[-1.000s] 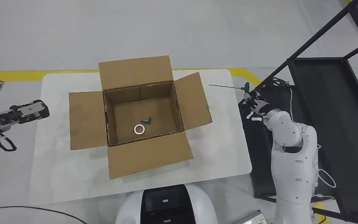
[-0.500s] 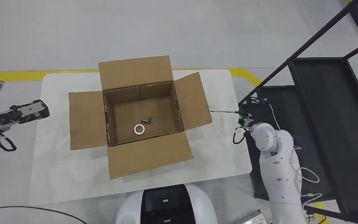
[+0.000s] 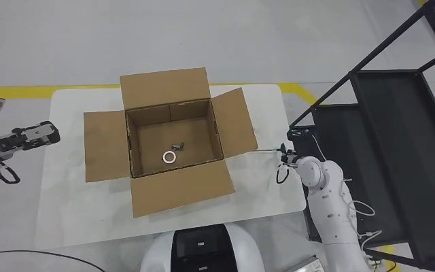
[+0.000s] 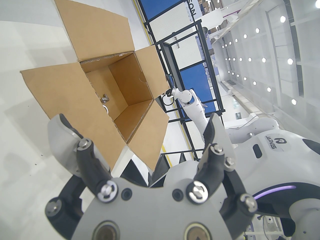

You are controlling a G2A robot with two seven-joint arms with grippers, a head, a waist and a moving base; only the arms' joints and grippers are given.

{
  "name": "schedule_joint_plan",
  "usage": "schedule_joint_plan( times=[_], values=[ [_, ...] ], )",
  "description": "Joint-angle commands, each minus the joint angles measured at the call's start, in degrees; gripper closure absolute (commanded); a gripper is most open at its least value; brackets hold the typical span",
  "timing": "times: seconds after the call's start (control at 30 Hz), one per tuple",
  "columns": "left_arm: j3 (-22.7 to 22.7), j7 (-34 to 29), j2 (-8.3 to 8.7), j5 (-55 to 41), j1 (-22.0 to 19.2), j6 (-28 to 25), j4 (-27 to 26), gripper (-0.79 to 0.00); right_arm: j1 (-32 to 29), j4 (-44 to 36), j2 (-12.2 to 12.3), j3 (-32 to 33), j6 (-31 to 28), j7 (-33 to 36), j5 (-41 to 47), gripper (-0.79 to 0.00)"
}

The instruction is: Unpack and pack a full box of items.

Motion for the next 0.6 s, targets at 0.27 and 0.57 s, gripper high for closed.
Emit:
schedule_joint_plan(
  times=[0.27, 0.57],
  values=[
    [0.0, 0.0, 0.00, 0.0, 0.0, 0.0, 0.0, -0.785, 3.0, 3.3, 0.0, -2.2, 4.5, -0.9, -0.6, 0.000],
    [0.0, 0.0, 0.00, 0.0, 0.0, 0.0, 0.0, -0.785, 4.4, 5.0, 0.0, -3.6, 7.2, -0.7, -0.4, -0.690]
  ],
)
